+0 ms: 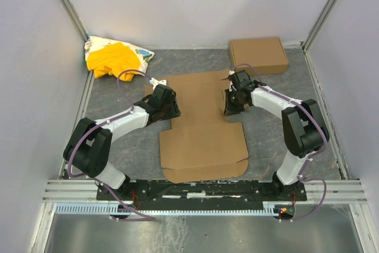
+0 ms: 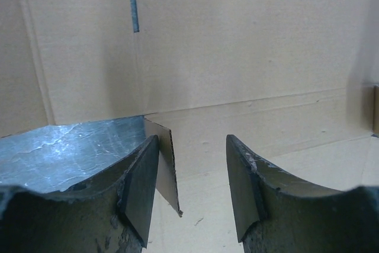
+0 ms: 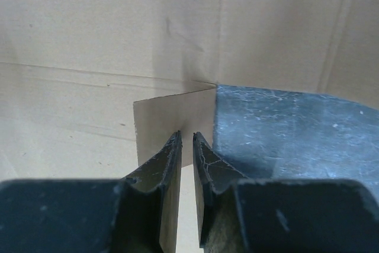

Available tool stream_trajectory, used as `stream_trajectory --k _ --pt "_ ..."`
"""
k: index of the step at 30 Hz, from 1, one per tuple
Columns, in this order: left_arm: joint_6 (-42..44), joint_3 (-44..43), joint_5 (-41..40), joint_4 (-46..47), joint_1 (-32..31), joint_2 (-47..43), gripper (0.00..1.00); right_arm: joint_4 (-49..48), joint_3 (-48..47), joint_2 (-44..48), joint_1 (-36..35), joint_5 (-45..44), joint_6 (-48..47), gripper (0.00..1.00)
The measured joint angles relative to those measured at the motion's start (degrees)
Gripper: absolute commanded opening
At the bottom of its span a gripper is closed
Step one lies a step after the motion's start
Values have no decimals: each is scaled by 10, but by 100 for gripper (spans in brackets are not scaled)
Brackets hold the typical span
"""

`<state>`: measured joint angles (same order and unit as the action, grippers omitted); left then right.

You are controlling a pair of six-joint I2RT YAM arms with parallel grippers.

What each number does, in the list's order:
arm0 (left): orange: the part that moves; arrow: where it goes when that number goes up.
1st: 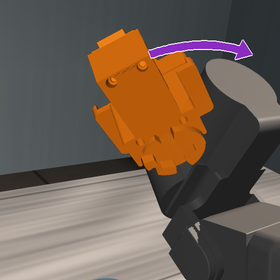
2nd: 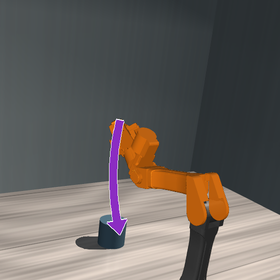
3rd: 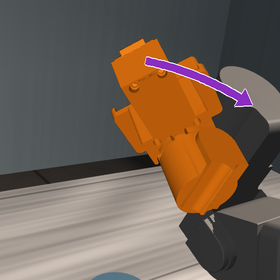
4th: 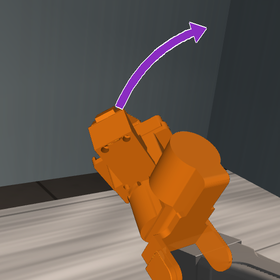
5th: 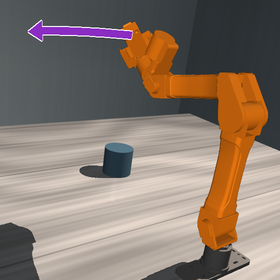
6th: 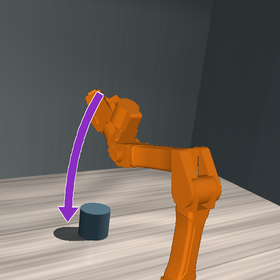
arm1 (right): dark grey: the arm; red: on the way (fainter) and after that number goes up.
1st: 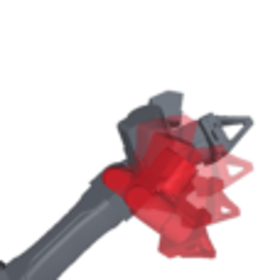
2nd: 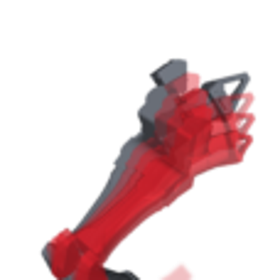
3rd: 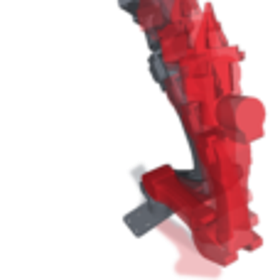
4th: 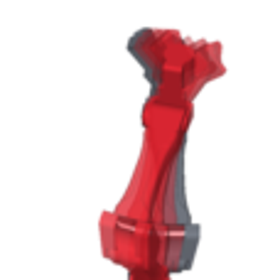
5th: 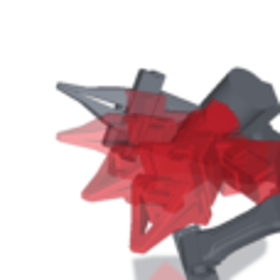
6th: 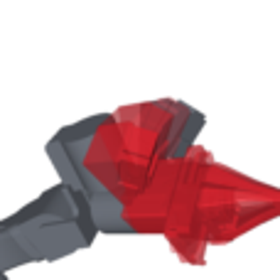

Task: Fold the paper box

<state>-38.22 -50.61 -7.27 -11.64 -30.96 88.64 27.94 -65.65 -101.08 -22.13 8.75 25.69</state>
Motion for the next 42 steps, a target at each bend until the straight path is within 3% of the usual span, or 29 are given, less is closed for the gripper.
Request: stream_trajectory --k 19,23,26,31,34,37,42 --pt "-10 -4 30 33 -14 57 54 -2 -19 -39 -27 -15 9 20" --pt "-10 -6 28 28 -14 54 59 0 -20 -38 -28 -20 10 21" --pt "-9 -16 19 4 -14 38 63 12 -22 -27 -29 -36 9 27" --pt "-4 -53 -27 -51 -16 -18 72 58 -46 26 -29 -90 1 54" --pt "10 -91 -68 -80 -12 -51 73 82 -73 57 -22 -122 -5 61" --pt "23 -127 -64 -104 28 -55 69 106 -114 68 13 -131 -11 62" --pt "36 -173 -38 -136 172 9 68 123 -156 56 112 -128 -14 62"
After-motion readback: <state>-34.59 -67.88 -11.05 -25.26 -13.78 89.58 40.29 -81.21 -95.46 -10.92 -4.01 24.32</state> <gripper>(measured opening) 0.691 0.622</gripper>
